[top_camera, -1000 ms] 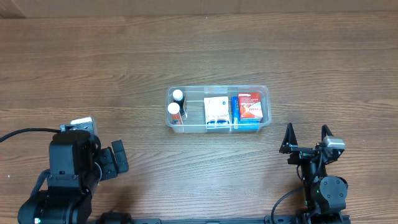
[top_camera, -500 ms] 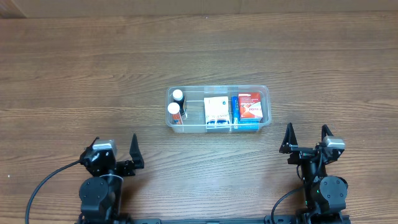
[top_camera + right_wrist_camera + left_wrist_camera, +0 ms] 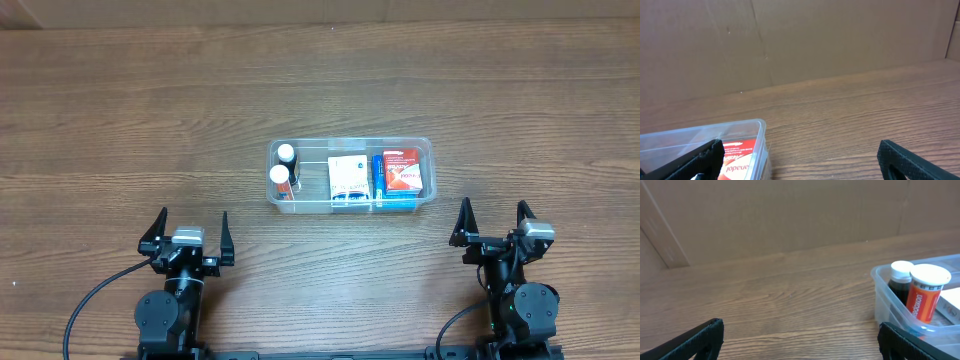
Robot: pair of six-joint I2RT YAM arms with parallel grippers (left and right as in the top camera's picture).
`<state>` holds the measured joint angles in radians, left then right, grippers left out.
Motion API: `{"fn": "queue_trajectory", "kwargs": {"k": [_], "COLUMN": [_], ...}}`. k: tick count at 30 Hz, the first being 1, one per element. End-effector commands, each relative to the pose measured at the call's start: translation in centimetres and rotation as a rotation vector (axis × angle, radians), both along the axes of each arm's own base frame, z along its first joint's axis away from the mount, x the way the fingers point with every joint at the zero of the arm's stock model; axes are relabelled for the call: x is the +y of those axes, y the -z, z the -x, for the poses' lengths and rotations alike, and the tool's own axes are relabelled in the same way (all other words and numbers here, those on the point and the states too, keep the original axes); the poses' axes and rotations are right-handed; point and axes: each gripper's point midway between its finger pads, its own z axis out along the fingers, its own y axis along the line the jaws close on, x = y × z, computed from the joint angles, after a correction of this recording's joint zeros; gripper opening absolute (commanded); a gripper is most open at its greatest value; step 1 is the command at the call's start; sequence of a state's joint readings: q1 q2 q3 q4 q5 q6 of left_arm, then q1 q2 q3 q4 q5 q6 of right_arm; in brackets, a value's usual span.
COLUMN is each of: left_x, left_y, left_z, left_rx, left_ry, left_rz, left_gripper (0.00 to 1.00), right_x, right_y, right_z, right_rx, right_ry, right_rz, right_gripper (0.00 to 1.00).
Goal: Pack container
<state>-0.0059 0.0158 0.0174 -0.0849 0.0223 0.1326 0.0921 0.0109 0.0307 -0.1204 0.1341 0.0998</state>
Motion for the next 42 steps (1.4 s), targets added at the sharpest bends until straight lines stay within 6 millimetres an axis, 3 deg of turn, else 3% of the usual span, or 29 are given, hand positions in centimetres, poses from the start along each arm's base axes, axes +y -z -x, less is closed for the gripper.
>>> {"fn": "queue_trajectory", "kwargs": {"k": [1,7,11,16,42], "left_x": [-0.3,-0.4,1.9,3.1,3.0], "left_y": [0.1,-0.5,-0.7,-0.7,-0.2], "left_z": [0.0,0.0,0.0,0.1,0.1], "left_rx": [-0.012,-0.034,-0.043,-0.047,-0.027], "left_ry": [0.024,0.029,-0.111,-0.185,-0.181], "left_rz": [-0.033,-0.034,0.077,0.077,0.075], "left_gripper": [1.0,1.0,1.0,1.0,1.0], "right_x": [0.1,0.1,0.1,0.1,0.1], "right_y": [-0.2,-0.2,-0.2,-0.2,-0.2], "right_z": [0.0,0.0,0.0,0.0,0.0], "right_rx": [-0.012,-0.012,-0.012,-0.012,-0.012], "right_ry": [-0.007,-0.007,-0.007,-0.007,-0.007], "right_rz": [0.005,0.005,0.005,0.005,0.005], "right_gripper": [1.0,1.0,1.0,1.0,1.0]}}
